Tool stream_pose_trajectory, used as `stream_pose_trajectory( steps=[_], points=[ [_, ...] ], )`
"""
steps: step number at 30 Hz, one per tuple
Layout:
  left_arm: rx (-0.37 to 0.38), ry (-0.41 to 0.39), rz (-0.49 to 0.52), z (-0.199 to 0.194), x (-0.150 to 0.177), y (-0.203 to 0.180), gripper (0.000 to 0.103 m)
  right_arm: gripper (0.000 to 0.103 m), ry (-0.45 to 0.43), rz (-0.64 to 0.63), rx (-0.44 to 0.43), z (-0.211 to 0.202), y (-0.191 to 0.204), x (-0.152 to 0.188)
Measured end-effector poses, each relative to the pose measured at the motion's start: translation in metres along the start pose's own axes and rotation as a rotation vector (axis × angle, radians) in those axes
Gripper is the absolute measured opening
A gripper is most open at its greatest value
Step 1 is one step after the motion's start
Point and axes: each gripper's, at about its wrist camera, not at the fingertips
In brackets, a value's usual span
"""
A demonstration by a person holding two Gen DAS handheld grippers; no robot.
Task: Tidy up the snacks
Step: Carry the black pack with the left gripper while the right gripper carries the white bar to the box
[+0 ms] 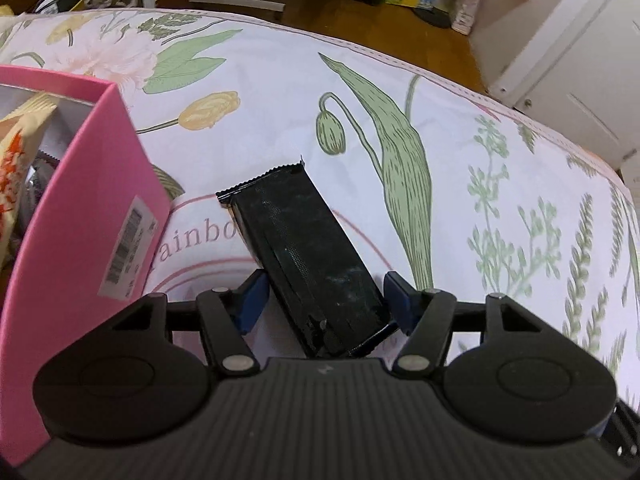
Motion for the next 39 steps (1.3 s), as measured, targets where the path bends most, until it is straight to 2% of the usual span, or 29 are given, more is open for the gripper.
stream_pose_trajectory(
  steps=[2, 5, 9, 16, 22, 23, 25, 27, 29, 30, 33, 34, 35, 39],
  points=[
    [0.021, 0.004, 0.025, -0.011, 0.004, -0.001, 0.061, 0.052, 0.013, 0.031, -0.001, -0.004, 0.002, 0.004],
    [0.043, -0.021, 0.085, -0.034, 0.010, -0.005, 0.058, 0.046, 0.043, 0.068, -0.004, -0.009, 0.010, 0.011],
    [0.058, -0.055, 0.162, -0.064, 0.025, -0.006, 0.055, 0.045, 0.044, 0.055, -0.022, -0.018, 0.023, 0.017],
    [0.094, 0.029, 0.126, -0.068, 0.046, 0.011, 0.050, 0.045, 0.039, 0.031, -0.001, -0.026, 0.025, 0.024],
    [0.071, -0.014, 0.135, -0.066, 0.054, 0.014, 0.054, 0.046, 0.053, 0.004, -0.011, -0.028, 0.029, 0.030],
    [0.064, -0.021, 0.143, -0.064, 0.055, 0.013, 0.055, 0.048, 0.054, -0.015, -0.008, -0.028, 0.031, 0.031],
    [0.034, -0.037, 0.168, -0.060, 0.058, 0.010, 0.058, 0.068, 0.067, -0.041, -0.003, -0.026, 0.033, 0.035],
    [0.025, -0.015, 0.190, -0.052, 0.062, 0.006, 0.060, 0.069, 0.071, -0.058, -0.012, -0.026, 0.033, 0.039],
    [0.046, -0.005, 0.170, -0.047, 0.065, 0.006, 0.065, 0.068, 0.070, -0.071, -0.022, -0.028, 0.032, 0.043],
    [0.045, -0.004, 0.170, -0.045, 0.067, 0.005, 0.068, 0.067, 0.063, -0.080, -0.024, -0.029, 0.031, 0.045],
    [0.022, -0.037, 0.209, -0.041, 0.073, -0.001, 0.066, 0.038, 0.048, -0.124, 0.000, -0.035, 0.031, 0.048],
    [0.009, -0.050, 0.222, -0.042, 0.075, -0.003, 0.062, 0.032, 0.048, -0.125, -0.004, -0.037, 0.031, 0.048],
    [0.003, -0.057, 0.231, -0.045, 0.076, -0.004, 0.050, 0.032, 0.047, -0.110, 0.000, -0.040, 0.030, 0.047],
    [0.035, 0.011, 0.240, -0.051, 0.073, -0.003, 0.049, 0.032, 0.065, -0.052, 0.015, -0.049, 0.031, 0.043]
  ],
)
Point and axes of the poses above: each gripper's, at about its wrist camera, not at the fingertips, and z roughly the way its jaws point, y to its left, x to its underside, and after that the axes turned 13 degrees about -y, right-handed
